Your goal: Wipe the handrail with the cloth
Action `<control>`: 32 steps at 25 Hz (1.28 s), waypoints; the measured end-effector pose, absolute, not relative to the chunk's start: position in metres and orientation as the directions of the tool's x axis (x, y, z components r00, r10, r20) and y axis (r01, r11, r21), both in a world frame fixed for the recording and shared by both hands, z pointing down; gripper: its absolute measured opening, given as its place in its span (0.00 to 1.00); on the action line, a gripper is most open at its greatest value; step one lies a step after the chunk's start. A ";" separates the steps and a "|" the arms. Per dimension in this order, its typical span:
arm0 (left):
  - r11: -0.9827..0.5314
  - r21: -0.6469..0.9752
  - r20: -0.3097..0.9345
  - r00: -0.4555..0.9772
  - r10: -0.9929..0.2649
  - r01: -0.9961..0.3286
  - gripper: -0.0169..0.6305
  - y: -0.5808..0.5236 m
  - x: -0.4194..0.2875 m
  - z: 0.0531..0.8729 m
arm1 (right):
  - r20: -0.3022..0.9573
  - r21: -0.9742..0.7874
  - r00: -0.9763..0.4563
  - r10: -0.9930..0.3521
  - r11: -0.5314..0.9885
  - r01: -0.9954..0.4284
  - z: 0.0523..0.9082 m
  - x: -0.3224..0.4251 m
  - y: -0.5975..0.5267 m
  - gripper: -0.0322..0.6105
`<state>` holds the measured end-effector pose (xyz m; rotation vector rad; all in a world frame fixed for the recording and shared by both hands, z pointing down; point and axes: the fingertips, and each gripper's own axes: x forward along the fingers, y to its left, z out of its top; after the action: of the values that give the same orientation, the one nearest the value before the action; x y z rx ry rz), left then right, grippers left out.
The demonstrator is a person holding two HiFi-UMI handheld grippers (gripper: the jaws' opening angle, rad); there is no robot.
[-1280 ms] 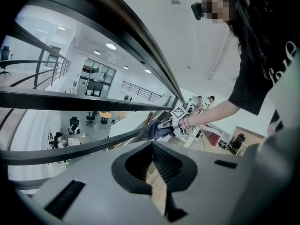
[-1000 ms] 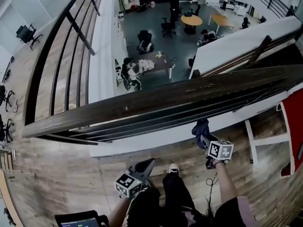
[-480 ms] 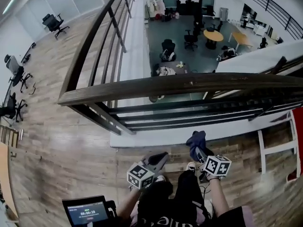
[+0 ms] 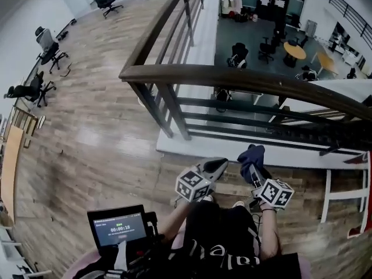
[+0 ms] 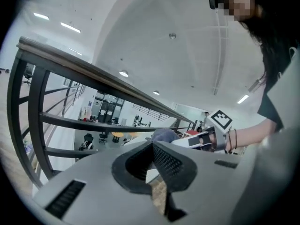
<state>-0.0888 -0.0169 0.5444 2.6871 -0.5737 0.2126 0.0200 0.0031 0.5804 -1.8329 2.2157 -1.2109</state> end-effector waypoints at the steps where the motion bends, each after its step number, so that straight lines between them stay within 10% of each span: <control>1: -0.844 0.322 0.225 0.901 -0.371 -0.428 0.03 -0.012 -0.089 0.546 | 0.421 -0.553 -0.321 -0.848 0.040 -0.832 0.575 0.016 0.007 0.20; 32: -0.818 0.322 0.169 0.879 -0.446 -0.477 0.03 0.150 0.013 0.490 | 0.383 -0.471 -0.406 -0.830 0.202 -0.858 0.523 0.096 0.168 0.20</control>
<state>0.0132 0.1505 0.4895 2.6913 -0.6851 0.1216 0.0962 0.1675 0.5233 -1.7360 2.4695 -1.0188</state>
